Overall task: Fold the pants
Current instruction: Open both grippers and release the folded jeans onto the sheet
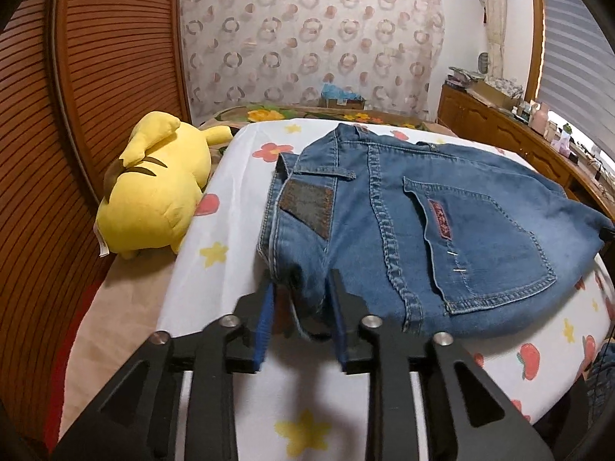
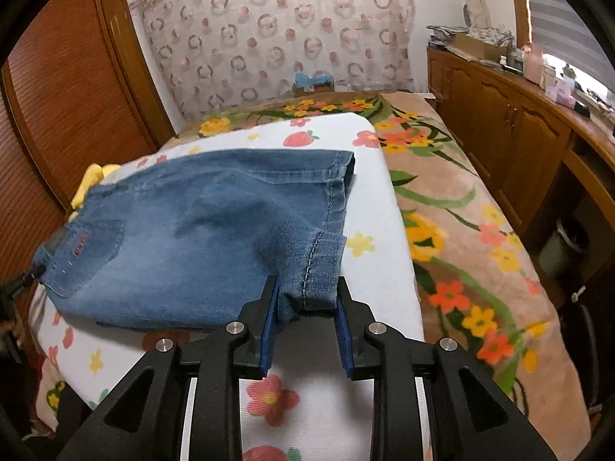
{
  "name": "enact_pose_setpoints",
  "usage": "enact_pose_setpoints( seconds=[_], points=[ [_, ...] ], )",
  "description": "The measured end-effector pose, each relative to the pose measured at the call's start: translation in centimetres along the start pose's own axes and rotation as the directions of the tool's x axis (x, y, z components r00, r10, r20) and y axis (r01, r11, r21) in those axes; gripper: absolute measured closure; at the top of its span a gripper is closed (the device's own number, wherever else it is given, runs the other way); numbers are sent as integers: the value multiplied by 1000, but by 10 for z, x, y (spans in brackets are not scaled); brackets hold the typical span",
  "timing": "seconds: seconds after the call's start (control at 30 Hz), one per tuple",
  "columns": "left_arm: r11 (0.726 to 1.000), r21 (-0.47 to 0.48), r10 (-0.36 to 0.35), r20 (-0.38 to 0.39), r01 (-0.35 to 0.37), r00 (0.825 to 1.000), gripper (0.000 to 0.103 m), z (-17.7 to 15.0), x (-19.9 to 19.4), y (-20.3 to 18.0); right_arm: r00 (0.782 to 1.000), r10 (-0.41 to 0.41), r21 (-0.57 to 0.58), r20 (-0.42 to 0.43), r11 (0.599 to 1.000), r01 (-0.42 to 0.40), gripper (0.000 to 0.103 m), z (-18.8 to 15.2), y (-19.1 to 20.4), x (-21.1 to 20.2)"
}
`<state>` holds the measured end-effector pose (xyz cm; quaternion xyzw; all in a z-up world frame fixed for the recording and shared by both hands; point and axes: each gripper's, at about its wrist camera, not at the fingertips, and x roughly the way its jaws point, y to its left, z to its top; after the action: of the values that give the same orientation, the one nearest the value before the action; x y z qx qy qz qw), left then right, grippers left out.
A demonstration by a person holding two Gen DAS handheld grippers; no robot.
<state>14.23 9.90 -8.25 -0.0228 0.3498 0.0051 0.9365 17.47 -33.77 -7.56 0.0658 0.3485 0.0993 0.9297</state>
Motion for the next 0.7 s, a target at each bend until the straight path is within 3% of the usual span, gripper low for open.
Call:
enact_pose_setpoints(
  seconds=[0.2, 0.27, 0.33, 0.5, 0.7],
  points=[
    [999, -4, -31, 51, 32, 998, 25, -1, -19, -1, 1000, 7, 25, 21, 1000, -8, 75, 4, -2, 2],
    [999, 11, -40, 57, 39, 998, 23, 0, -22, -5, 999, 12, 31, 36, 999, -13, 76, 6, -2, 0],
    [999, 25, -37, 62, 35, 997, 23, 1, -24, -10, 999, 9, 17, 49, 1000, -10, 91, 8, 0, -3],
    [999, 19, -52, 88, 51, 995, 23, 5, -31, -17, 996, -8, -46, 93, 999, 13, 92, 18, 19, -10],
    [997, 34, -72, 99, 69, 992, 23, 11, -41, -27, 983, 42, -132, 177, 991, -19, 93, 53, 62, -24]
  ],
)
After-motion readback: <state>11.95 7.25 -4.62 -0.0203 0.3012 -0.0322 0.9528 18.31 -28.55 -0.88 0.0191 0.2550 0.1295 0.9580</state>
